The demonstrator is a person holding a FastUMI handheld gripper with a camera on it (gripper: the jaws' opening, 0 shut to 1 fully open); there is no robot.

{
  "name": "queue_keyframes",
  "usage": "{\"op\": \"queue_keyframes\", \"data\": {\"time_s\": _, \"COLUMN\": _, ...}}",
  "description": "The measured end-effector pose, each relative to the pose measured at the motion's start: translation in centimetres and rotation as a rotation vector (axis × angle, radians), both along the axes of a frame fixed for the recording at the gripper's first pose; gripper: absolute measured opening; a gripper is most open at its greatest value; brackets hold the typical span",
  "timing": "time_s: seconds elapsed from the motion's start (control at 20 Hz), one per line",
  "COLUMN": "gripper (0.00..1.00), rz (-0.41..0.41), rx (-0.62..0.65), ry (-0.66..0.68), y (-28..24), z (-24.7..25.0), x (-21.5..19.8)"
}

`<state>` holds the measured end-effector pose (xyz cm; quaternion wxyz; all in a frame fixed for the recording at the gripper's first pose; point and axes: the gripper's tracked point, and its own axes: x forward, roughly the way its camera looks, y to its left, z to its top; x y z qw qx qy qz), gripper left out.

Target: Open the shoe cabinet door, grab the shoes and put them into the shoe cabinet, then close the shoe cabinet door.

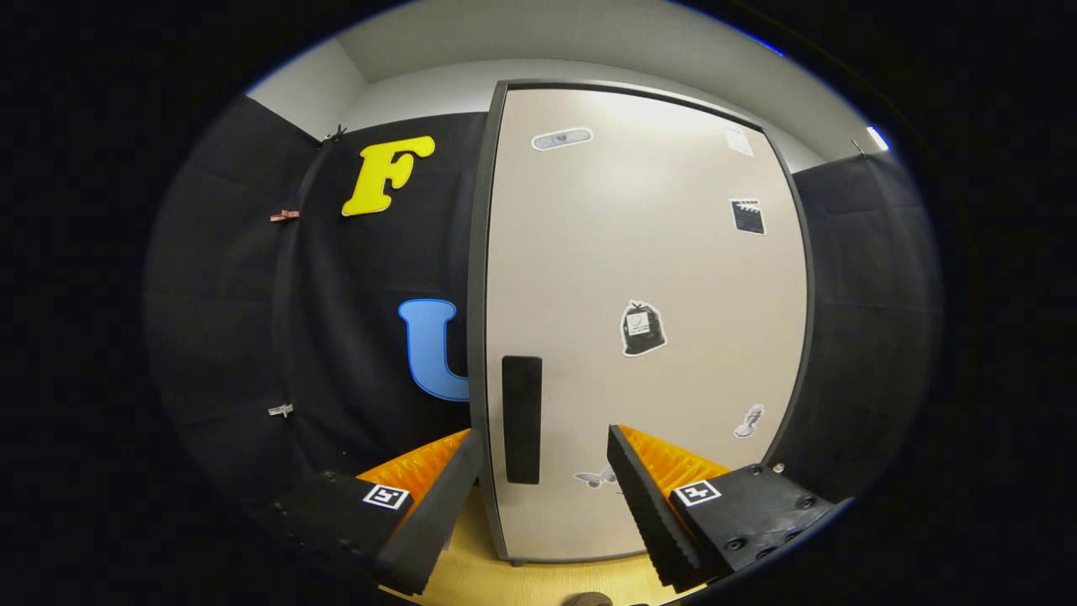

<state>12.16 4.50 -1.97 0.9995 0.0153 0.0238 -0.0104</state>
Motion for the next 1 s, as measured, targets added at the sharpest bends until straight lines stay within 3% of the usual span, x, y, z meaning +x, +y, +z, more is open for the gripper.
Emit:
{"op": "queue_keyframes", "data": {"time_s": 0.55, "gripper": 0.97, "rz": -0.041, "rx": 0.036, "ry": 0.021, "y": 0.1, "z": -1.9, "x": 5.6}}
{"op": "queue_keyframes", "data": {"time_s": 0.75, "gripper": 0.88, "rz": -0.064, "rx": 0.027, "ry": 0.019, "y": 0.0, "z": -2.2, "x": 6.5}}
{"op": "queue_keyframes", "data": {"time_s": 0.8, "gripper": 0.78, "rz": -0.068, "rx": 0.031, "ry": 0.018, "y": 0.1, "z": -2.3, "x": 6.6}}
{"op": "queue_keyframes", "data": {"time_s": 0.9, "gripper": 0.69, "rz": -0.062, "rx": 0.028, "ry": 0.019, "y": 0.3, "z": -2.3, "x": 6.9}}
{"op": "queue_keyframes", "data": {"time_s": 0.95, "gripper": 0.69, "rz": -0.040, "rx": 0.032, "ry": 0.014, "y": 0.9, "z": -2.2, "x": 7.0}}
{"op": "queue_keyframes", "data": {"time_s": 1.0, "gripper": 0.57, "rz": -0.037, "rx": 0.021, "ry": 0.010, "y": 1.4, "z": -2.2, "x": 7.1}}
